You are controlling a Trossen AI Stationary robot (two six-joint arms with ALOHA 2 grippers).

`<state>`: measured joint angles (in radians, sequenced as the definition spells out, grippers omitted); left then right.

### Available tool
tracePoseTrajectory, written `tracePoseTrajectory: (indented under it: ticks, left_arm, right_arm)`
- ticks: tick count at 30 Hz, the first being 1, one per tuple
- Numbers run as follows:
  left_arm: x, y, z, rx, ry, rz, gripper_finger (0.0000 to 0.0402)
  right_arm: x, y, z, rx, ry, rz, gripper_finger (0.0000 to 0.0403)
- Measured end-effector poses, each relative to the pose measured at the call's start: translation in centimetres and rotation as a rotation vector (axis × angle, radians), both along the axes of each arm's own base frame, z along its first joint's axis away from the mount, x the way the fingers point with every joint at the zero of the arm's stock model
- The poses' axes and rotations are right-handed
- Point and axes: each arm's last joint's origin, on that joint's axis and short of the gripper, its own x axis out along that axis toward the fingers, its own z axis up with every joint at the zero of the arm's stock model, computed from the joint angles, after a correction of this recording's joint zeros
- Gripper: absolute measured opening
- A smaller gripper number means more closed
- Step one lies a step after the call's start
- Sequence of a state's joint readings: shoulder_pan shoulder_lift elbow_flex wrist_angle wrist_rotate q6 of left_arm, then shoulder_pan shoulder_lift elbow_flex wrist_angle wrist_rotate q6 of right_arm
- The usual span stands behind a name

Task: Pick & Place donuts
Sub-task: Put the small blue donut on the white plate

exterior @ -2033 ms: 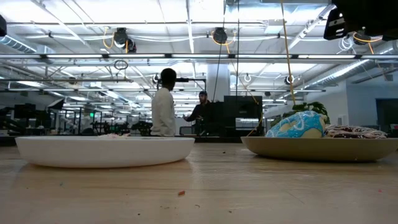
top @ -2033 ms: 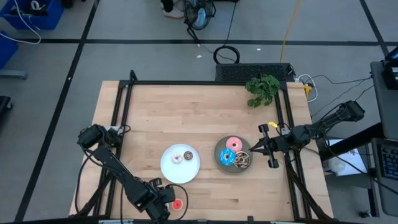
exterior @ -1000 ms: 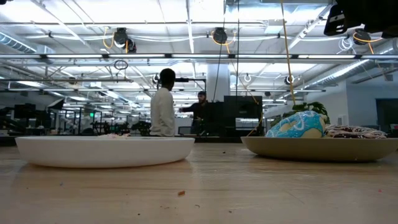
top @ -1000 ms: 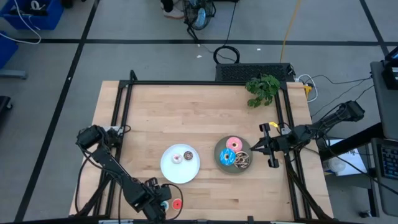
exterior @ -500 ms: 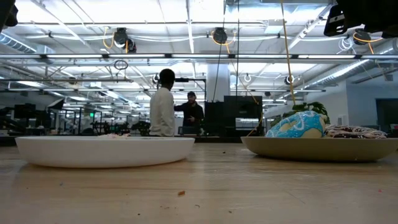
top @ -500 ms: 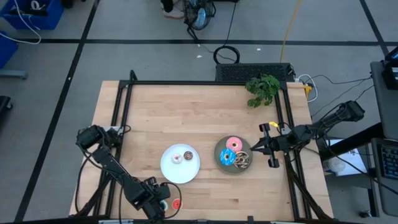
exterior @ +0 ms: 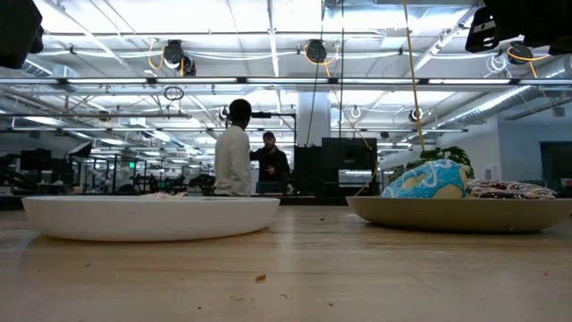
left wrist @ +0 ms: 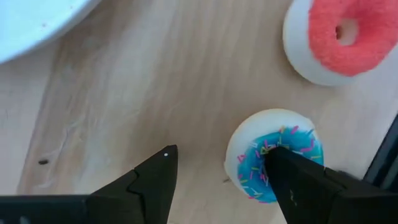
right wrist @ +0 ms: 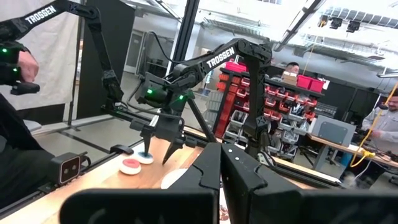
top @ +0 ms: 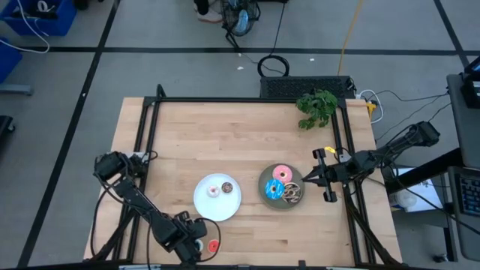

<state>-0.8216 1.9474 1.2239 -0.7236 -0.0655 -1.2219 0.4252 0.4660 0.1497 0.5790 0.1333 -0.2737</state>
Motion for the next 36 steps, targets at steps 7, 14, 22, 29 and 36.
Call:
tracePoseTrajectory:
  ticks: [7, 14, 22, 29, 36]
  left_arm:
    - [0.2, 0.3, -0.4, 0.006, 0.013, -0.005, 0.0243]
    - [1.0, -0.2, 0.0, -0.039, -0.07, -0.109, 0.0213]
    - [1.8, -0.2, 2.7, -0.109, -0.121, -0.192, 0.0063]
    - [1.4, 1.1, 5.3, -0.116, -0.118, -0.221, 0.0019]
    - [0.0, 3.9, 9.3, -0.122, -0.091, -0.176, 0.0009]
  right_arm:
    - [0.0, 0.0, 0.0, 0.0, 0.0, 0.0, 0.0]
    - [0.0, 0.0, 0.0, 0.0, 0.0, 0.0, 0.0]
    - [0.0, 0.0, 0.0, -0.001, 0.003, 0.0, 0.0]
    - [0.0, 0.0, 0.0, -0.002, 0.004, 0.0, 0.0]
    - [0.0, 0.0, 0.0, -0.002, 0.004, -0.001, 0.0]
